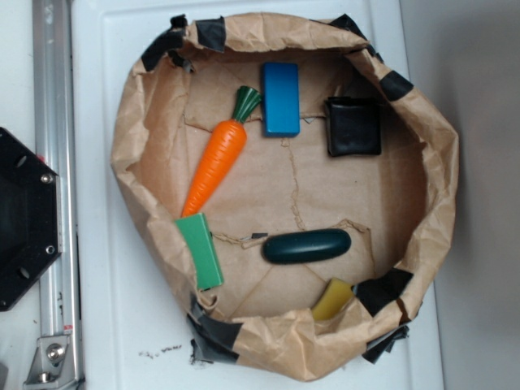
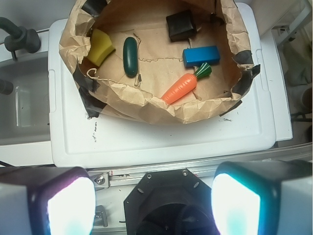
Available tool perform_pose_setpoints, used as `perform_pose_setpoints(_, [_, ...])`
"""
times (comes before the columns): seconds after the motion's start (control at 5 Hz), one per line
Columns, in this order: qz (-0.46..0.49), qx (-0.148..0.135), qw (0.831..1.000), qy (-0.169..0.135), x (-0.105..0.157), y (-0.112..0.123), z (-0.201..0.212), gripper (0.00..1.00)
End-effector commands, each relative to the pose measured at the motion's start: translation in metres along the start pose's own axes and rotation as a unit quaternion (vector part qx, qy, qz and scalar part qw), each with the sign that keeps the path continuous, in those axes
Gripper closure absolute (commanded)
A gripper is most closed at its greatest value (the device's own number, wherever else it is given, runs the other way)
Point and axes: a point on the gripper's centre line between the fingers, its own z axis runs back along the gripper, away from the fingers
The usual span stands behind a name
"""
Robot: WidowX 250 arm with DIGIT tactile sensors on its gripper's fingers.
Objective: Grab the blue block.
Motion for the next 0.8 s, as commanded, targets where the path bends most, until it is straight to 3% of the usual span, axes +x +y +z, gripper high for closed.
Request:
perform_pose_setpoints(0.0, [0.0,0.0,1.0,0.0,0.0,0.0,0.0,0.0])
perform_pose_setpoints(0.2, [0.122,0.022,0.992,-0.021,0.045,0.022,-0.055,0.0])
perform_pose_setpoints(0.4, [0.243,0.043,0.969,-0.019,0.084,0.037,-0.092,0.0])
perform_pose_setpoints(0.6, [0.362,0.052,0.93,-0.027,0.122,0.057,-0.118,0.0])
